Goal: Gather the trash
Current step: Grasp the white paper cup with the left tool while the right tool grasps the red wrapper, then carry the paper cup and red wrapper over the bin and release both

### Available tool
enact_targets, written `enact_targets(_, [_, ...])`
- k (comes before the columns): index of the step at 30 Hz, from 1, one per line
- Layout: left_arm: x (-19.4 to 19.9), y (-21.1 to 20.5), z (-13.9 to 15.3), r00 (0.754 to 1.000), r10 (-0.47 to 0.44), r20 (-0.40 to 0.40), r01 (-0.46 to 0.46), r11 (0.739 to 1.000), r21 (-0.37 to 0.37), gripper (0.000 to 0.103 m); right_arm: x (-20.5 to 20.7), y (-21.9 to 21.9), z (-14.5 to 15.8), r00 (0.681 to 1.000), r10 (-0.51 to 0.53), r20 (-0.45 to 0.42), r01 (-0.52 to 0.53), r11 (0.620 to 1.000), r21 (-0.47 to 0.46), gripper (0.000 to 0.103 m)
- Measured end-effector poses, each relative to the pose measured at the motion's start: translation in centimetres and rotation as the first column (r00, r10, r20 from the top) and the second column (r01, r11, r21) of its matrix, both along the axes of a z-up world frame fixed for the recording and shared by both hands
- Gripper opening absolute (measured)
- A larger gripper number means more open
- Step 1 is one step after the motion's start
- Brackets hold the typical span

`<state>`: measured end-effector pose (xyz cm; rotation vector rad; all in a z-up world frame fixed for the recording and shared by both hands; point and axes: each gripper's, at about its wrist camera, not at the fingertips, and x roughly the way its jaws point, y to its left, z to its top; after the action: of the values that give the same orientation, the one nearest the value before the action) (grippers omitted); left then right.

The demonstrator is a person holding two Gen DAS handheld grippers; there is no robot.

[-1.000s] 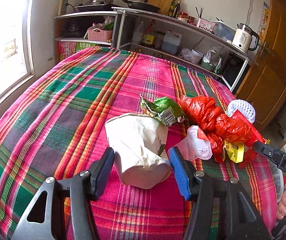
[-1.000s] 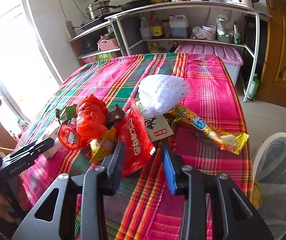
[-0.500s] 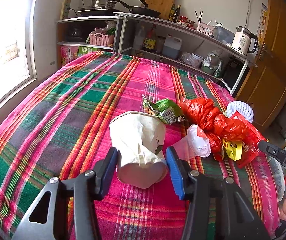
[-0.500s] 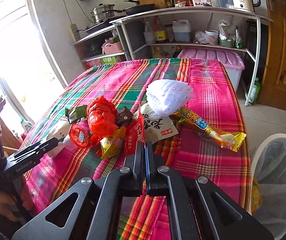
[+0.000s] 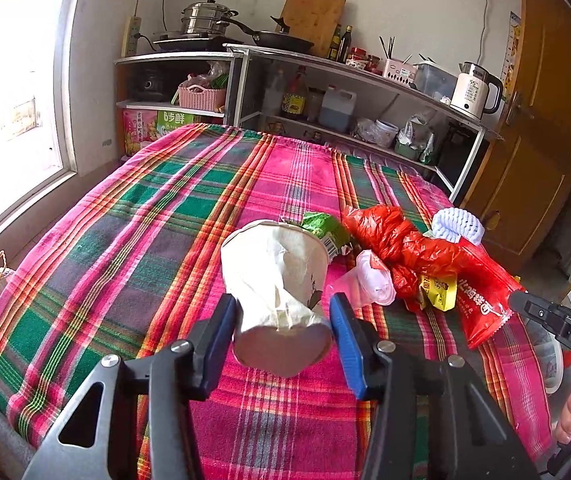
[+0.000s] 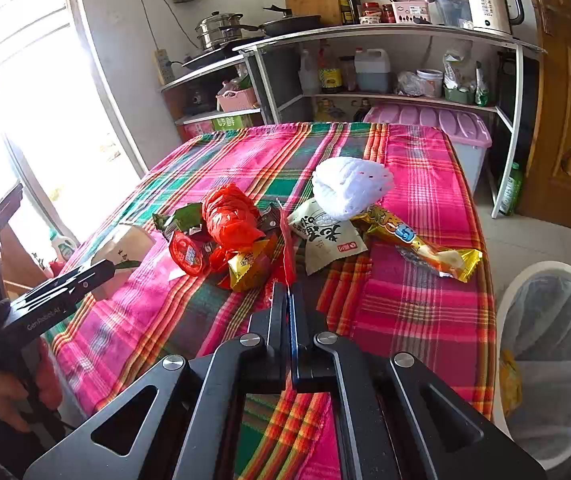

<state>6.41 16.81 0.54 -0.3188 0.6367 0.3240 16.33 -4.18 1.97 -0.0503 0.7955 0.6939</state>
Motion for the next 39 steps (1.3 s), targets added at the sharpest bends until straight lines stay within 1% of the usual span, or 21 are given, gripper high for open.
enact_targets(12, [-1.3, -1.5, 2.0, 0.999, -0.018, 0.041, 0.017, 1.0, 0.025, 0.05, -1.3, -2.3, 1.0, 1.0, -0.021, 0.018, 0.021, 0.999, 0.034, 0.001])
enact_targets(23, [-0.7, -4.3, 3.7, 0.994, -0.082, 0.067, 0.079, 0.996, 0.047, 0.05, -2.0, -5.0, 2.1, 0.998, -0.056, 0.04, 0.054, 0.996, 0.067, 0.0])
enact_targets(31, [0.7, -7.3, 4.5, 0.983, -0.163, 0.08, 0.159, 0.986, 0.059, 0.05, -2.2, -7.4, 2.9, 0.994, -0.097, 0.055, 0.092, 0.992, 0.085, 0.0])
enact_targets(35, [1.8, -9.3, 4.8, 0.973, -0.215, 0.085, 0.21, 0.976, 0.062, 0.05, -2.1, -9.1, 3.2, 0.99, -0.129, 0.063, 0.123, 0.988, 0.091, 0.0])
enact_targets(39, [3.2, -11.6, 5.0, 0.957, -0.275, 0.089, 0.27, 0.961, 0.064, 0.05, -1.9, -11.1, 3.3, 0.983, -0.173, 0.064, 0.166, 0.981, 0.098, 0.001])
